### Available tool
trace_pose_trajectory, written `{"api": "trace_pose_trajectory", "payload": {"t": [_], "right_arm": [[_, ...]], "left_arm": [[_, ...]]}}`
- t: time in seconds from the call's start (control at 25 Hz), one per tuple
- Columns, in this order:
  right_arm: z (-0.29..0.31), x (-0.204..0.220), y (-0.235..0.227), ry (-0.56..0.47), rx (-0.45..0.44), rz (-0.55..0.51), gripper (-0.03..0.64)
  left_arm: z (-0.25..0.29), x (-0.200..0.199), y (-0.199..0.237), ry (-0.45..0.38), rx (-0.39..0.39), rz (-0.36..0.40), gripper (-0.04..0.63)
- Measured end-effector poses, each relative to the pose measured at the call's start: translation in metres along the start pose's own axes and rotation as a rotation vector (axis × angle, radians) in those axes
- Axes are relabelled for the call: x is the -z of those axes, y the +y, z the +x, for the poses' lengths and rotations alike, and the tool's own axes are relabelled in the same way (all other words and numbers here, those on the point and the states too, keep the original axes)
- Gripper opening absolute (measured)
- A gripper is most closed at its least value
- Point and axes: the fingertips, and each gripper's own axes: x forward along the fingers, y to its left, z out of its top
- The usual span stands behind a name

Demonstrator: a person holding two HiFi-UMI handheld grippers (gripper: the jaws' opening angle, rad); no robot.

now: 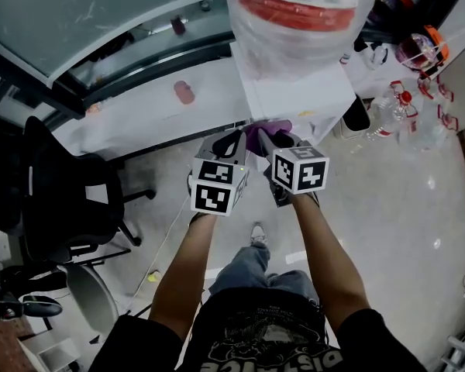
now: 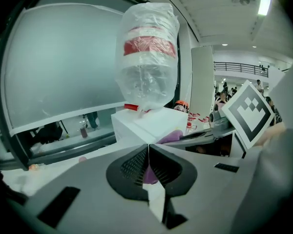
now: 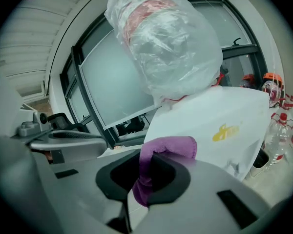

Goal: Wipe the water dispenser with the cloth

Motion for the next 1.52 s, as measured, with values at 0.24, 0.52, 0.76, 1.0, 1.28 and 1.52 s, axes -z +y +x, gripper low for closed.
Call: {"api": "trace_pose_trajectory", "payload": {"t": [0.24, 0.52, 0.76, 1.0, 1.28, 1.52], "right_arm": [[0.006, -0.004, -0.011, -0.006, -0.038, 0.011, 0.041], [-0.007, -0.009, -0.033, 0.010, -0.102, 0.010, 0.041], [-0.021, -0.021, -0.054, 0.025, -0.168, -0.005, 0.041], [-0.033, -0.032, -0.083, 0.030, -0.202, -0.016, 0.041], [-0.053, -0.043, -0.126, 0.023, -0.202, -0.026, 0.041], [-0.065, -0.051, -0.157, 0.008, -0.203, -0.009, 0.041]], "left_arm": [[0.016, 0.002, -0.004, 0.016, -0.016, -0.004, 0.028], [0.034, -0.007, -0.025, 0.021, -0.070, -0.009, 0.028], [0.043, -0.014, -0.045, 0.027, -0.151, -0.044, 0.028], [0.060, -0.023, -0.065, 0.020, -0.197, -0.061, 0.028], [0.080, -0.037, -0.097, 0.013, -0.219, -0.061, 0.028], [0.090, -0.046, -0.116, 0.016, -0.224, -0.053, 0.028]]}}
